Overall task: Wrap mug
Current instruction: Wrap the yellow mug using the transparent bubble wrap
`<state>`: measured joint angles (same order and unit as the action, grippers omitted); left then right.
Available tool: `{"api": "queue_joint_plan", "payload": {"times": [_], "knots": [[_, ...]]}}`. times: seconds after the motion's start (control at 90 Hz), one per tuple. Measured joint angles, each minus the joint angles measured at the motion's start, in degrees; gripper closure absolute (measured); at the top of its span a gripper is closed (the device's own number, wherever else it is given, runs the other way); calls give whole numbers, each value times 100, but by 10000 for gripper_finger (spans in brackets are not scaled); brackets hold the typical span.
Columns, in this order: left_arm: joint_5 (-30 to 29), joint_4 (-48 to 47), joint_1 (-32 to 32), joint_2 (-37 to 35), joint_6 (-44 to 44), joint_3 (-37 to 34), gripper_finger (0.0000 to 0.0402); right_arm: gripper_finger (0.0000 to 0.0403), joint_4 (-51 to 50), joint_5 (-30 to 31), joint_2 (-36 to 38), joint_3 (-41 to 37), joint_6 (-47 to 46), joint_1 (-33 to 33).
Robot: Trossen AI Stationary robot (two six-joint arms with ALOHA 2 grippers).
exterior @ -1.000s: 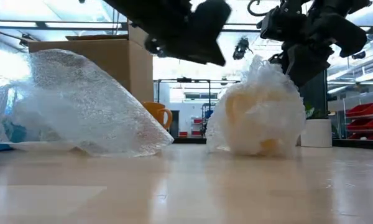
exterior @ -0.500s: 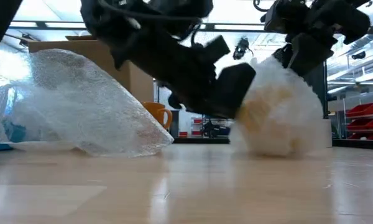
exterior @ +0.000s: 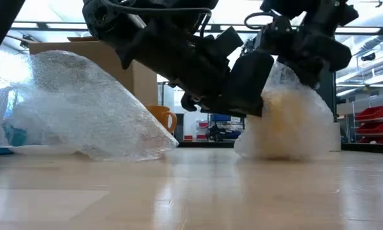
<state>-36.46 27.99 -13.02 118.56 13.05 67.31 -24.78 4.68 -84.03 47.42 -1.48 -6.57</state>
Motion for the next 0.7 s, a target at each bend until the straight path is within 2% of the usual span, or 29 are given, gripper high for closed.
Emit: {"api": "queue_joint_plan", "payload": {"times": [0.089, 0.244, 0.344, 0.544, 0.7], "knots": [[9, 329, 11, 152, 12, 8, 179, 328, -182, -44, 9, 12, 231, 2], [165, 1526, 55, 586, 70, 62, 179, 328, -1194, -133, 198, 404, 480, -2], [139, 2074, 55, 799, -170, 138, 179, 328, -1321, -181, 161, 466, 883, -4], [-40, 2006, 52, 1119, -451, 615, 179, 328, -1444, -294, -333, 503, 1304, -14], [-43, 2153, 17, 1344, -578, 814, 179, 329, -1854, -247, -276, 594, 1336, -55]]}}
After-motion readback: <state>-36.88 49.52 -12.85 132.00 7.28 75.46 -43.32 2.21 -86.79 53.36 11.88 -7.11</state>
